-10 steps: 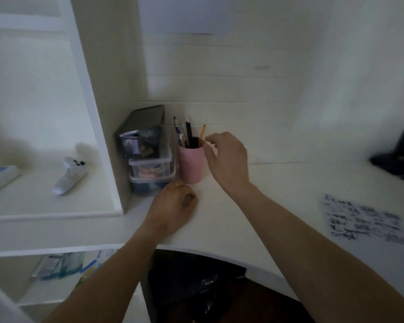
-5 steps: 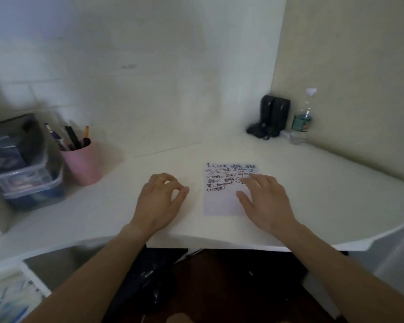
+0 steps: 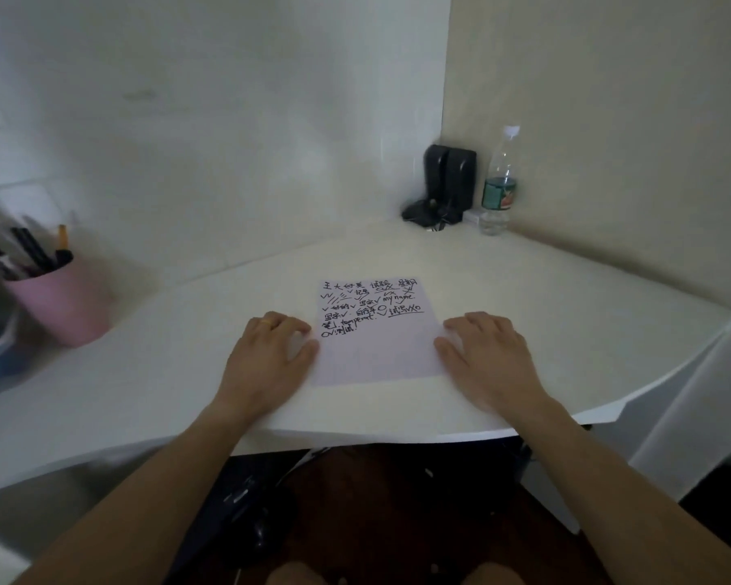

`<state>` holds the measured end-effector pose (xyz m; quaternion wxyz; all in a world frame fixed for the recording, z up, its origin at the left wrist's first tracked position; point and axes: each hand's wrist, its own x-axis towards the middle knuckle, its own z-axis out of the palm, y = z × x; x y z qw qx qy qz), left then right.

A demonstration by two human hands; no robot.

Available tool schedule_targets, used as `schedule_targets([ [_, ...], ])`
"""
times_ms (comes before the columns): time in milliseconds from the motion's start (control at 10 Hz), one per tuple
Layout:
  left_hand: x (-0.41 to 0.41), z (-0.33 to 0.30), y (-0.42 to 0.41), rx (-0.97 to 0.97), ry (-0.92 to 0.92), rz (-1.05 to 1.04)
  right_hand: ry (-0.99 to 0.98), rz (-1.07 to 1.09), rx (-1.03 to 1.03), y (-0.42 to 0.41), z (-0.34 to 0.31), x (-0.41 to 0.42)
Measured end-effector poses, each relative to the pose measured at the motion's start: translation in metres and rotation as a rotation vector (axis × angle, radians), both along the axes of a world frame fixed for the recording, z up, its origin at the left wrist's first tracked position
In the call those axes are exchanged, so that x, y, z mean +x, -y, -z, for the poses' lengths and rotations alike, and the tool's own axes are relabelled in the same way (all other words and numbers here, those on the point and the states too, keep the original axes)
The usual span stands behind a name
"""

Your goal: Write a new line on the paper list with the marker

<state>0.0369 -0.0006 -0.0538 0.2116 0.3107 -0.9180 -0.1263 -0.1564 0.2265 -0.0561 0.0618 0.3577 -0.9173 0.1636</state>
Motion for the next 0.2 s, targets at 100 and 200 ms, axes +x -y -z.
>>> schedule_targets([
  [100, 0.0, 0.002, 0.004, 0.016, -0.009, 0.008, 0.009, 0.018, -0.082, 0.004, -0.002, 0.001],
  [200, -0.002, 0.004, 0.005, -0.001, -0.042, 0.001, 0.054, -0.047, -0.457, 0.018, -0.027, 0.015],
])
